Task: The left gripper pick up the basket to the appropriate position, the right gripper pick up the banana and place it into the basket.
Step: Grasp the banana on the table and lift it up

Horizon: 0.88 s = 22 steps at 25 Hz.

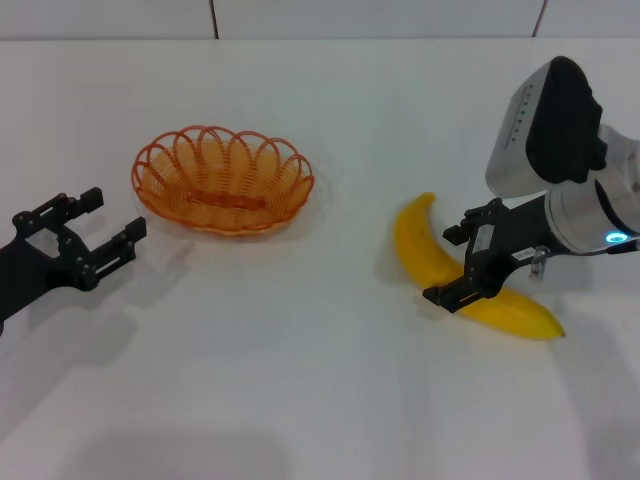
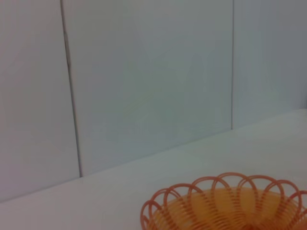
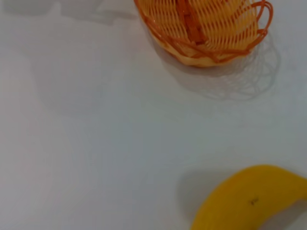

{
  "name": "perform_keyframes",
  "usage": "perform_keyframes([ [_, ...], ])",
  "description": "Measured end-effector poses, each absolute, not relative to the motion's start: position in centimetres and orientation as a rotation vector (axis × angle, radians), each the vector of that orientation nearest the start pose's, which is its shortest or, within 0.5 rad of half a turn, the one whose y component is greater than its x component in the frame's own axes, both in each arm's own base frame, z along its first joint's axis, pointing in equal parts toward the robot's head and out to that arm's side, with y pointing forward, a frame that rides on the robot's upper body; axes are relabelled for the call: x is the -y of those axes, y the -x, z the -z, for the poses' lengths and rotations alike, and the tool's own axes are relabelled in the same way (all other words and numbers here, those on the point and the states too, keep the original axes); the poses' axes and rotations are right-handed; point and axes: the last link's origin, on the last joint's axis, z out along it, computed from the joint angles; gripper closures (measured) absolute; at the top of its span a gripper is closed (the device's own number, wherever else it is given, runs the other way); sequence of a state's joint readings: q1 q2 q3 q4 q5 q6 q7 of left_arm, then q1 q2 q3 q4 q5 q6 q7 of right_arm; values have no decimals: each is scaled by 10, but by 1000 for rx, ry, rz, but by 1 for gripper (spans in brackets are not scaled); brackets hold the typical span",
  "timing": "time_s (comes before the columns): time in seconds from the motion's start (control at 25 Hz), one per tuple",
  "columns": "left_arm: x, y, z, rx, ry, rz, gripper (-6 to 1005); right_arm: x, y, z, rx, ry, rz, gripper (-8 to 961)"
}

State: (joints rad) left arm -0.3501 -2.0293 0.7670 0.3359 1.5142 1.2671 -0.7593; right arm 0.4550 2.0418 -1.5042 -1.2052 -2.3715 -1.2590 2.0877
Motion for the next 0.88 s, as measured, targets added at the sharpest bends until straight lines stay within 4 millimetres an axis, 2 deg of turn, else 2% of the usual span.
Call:
perform_keyframes([
  [0.44,-302,346,4,488,2251,604,304,-343,-224,34,-488,2801,371,160],
  [0.64,-303,346,4,486,2251,603,304,-344,-223,35,-507,2808,369,392],
  [0.88,-303,345,4,484,2252,603,304,-344,-212,30,-490,2814,296,439],
])
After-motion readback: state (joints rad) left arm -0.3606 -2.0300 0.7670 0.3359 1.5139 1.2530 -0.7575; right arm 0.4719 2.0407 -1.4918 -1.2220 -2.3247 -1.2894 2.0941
